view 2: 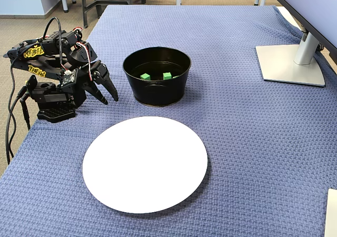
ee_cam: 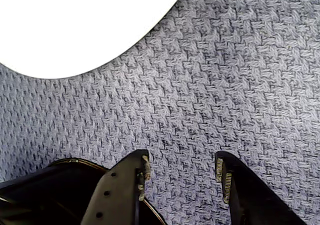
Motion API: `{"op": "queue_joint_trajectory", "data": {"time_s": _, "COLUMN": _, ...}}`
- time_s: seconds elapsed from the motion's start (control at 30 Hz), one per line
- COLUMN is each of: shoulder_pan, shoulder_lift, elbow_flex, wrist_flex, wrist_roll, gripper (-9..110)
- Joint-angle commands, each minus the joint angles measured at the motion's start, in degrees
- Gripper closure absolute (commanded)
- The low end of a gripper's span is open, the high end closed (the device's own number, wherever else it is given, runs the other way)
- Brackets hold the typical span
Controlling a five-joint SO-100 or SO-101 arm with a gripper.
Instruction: Pick up the green cubes from the white plate and place them in the black recipient
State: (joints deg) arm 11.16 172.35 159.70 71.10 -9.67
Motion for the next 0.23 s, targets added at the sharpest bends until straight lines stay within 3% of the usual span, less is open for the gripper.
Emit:
{"op": "queue_joint_trajectory", "data": {"time_s": 0.0, "shoulder_pan": 0.26, "shoulder_lift": 0.7, "elbow_flex": 0.62, "wrist_flex": -0.62, "wrist_roll": 0.18, "gripper": 92}}
{"op": "queue_joint_trajectory", "data": {"time_s": 0.2, "shoulder_pan": 0.62, "shoulder_lift": 0.53, "elbow_flex": 2.9, "wrist_flex": -2.37, "wrist_roll": -0.44, "gripper": 92}}
